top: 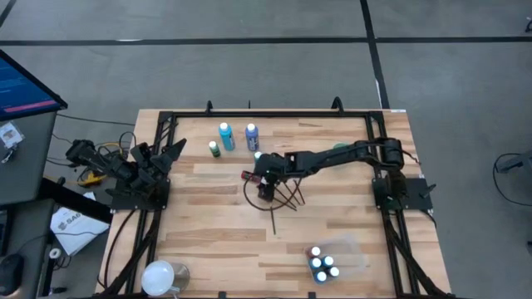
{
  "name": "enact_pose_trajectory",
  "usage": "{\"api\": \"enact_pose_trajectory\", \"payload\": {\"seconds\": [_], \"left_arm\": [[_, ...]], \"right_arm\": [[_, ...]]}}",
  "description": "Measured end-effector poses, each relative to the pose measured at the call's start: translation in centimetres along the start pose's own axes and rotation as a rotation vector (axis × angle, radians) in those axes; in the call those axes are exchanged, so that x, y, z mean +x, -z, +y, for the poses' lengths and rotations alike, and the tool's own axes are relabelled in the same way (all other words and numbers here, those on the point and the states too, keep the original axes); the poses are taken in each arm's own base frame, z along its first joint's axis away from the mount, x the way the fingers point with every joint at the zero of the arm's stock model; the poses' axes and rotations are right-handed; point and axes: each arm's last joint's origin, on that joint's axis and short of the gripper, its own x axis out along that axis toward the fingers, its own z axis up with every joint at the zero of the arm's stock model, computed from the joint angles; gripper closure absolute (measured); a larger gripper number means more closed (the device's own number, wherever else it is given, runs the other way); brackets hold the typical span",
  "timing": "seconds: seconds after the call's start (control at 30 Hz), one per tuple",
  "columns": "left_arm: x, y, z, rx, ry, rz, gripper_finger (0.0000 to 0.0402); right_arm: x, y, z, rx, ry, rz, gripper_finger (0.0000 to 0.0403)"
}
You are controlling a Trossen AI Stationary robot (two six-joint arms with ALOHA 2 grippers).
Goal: Pick & Place Paint Supplies
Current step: Put the red paint bottle into the transparent bin
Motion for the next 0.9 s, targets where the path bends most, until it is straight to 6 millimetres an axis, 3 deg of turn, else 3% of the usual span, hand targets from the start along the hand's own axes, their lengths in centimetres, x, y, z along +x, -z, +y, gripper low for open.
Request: {"api": "enact_pose_trajectory", "payload": {"seconds": [0.17,0.47,0.67,0.77,0.9], "left_arm": [[0.0,0.0,0.0,0.0,0.0,0.0,0.027],[0.0,0.1,0.0,0.005,0.0,0.005,0.027],[0.1,0.3,0.0,0.014,-0.002,0.015,0.027],[0.1,0.4,0.0,0.019,-0.003,0.02,0.027],[0.1,0.4,0.0,0.017,-0.002,0.019,0.027]], "right_arm": [[0.2,-0.1,-0.8,-0.021,0.013,0.004,0.0158],[3.1,1.2,-2.2,0.0,0.024,0.062,0.0158],[3.1,1.1,-2.2,-0.004,0.017,0.056,0.016],[3.1,1.2,-2.2,-0.005,0.015,0.062,0.0176],[3.1,1.3,-2.3,-0.005,0.017,0.076,0.0228]]}}
